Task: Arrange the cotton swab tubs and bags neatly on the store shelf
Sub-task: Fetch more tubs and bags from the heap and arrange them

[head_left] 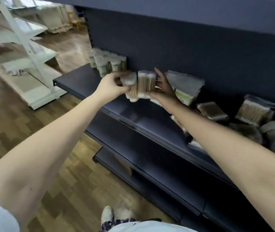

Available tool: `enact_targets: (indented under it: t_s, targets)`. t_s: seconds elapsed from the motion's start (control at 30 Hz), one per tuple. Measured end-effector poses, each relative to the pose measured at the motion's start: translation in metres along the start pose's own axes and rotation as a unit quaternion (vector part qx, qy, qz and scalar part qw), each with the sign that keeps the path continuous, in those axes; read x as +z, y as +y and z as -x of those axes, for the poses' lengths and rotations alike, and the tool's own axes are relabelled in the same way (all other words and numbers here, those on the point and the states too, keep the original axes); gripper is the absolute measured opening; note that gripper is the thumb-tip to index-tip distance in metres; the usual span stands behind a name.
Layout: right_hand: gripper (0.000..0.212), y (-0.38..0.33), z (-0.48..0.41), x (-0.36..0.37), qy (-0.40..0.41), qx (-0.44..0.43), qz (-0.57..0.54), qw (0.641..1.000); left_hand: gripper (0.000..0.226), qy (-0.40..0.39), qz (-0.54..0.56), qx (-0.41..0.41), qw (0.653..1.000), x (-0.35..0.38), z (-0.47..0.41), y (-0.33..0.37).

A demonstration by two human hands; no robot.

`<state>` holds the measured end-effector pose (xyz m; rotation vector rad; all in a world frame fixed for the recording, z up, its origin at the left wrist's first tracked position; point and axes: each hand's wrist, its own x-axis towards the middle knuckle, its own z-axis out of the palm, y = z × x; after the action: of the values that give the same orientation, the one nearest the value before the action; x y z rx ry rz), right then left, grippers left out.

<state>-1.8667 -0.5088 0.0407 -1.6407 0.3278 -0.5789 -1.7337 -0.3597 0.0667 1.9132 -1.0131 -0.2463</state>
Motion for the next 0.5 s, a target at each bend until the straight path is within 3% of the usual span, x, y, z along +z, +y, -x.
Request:
enact_targets:
  t_s: [0.07, 0.27, 0.37, 0.5]
  targets:
    - [0.078, 0.001, -0.013, 0.013, -0.042, 0.005, 0.035, 0.999, 0.053, -0.011, -0.022, -0.002, 1.0, -0.012, 0.002, -0.015]
    - [0.038, 0.014, -0.051, 0.073, -0.05, 0.044, 0.063, 0.996, 0.046, -0.024, -0.045, -0.012, 0.999, -0.054, -0.014, -0.069]
    - [0.034, 0.025, -0.075, 0.104, -0.013, 0.023, 0.11, 0.994, 0.047, -0.015, -0.057, -0.005, 0.998, -0.077, -0.03, -0.094]
    - [0.045, 0.037, -0.103, 0.142, 0.063, 0.013, 0.195, 0.979, 0.057, 0.0, -0.055, -0.024, 0.998, -0.1, -0.051, -0.133]
